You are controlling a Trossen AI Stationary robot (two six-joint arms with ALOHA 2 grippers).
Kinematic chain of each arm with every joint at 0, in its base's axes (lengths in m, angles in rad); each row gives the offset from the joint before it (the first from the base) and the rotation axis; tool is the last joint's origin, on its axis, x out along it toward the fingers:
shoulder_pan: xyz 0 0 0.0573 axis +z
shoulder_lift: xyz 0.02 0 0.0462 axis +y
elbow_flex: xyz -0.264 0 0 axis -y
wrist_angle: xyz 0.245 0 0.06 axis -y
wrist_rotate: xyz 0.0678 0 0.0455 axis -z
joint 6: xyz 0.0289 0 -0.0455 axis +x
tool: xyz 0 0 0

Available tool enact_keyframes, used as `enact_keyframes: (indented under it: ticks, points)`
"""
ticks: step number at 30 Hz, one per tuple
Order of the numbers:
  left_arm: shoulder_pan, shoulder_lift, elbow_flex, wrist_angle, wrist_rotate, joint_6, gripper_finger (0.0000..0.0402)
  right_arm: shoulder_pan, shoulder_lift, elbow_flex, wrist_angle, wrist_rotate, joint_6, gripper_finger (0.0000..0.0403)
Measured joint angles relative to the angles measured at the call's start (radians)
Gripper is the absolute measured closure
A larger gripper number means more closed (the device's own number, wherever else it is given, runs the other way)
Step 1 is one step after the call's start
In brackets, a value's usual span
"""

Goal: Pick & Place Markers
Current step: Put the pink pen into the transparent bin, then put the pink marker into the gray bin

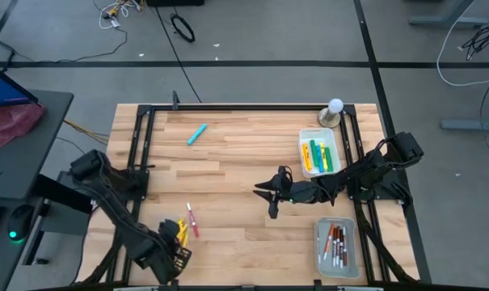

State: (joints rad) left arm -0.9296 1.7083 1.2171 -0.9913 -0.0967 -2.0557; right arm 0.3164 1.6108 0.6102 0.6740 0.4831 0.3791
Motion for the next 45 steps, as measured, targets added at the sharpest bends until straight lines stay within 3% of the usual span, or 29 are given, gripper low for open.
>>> enact_keyframes:
  ticks: [7, 15, 23, 30, 34, 40, 45]
  points:
    - [0.034, 0.013, -0.055, 0.007, 0.009, 0.026, 0.0348, 0.0, 0.0, 0.0, 0.0, 0.0, 0.0, 0.03]
    - [0.052, 0.013, -0.159, 0.125, 0.019, 0.06, 0.0342, 0.0, 0.0, 0.0, 0.0, 0.0, 0.0, 0.03]
    - [0.051, 0.002, -0.174, 0.123, 0.054, 0.16, 0.0249, 0.0, 0.0, 0.0, 0.0, 0.0, 0.004, 0.03]
    - [0.051, -0.113, -0.168, 0.068, 0.092, 0.318, 0.0184, 0.0, 0.0, 0.0, 0.0, 0.0, 0.004, 0.03]
    - [0.051, -0.204, -0.134, 0.04, -0.009, 0.395, 0.0182, -0.001, 0.0, 0.0, 0.001, 0.0, 0.027, 0.03]
    - [0.08, -0.287, -0.1, 0.045, -0.384, 0.606, 0.0198, -0.011, 0.0, 0.0, 0.015, 0.0, 0.031, 0.03]
    - [0.186, -0.289, -0.102, 0.013, -0.439, 0.678, 0.0204, -0.012, 0.0, 0.0, 0.023, 0.0, 0.031, 0.03]
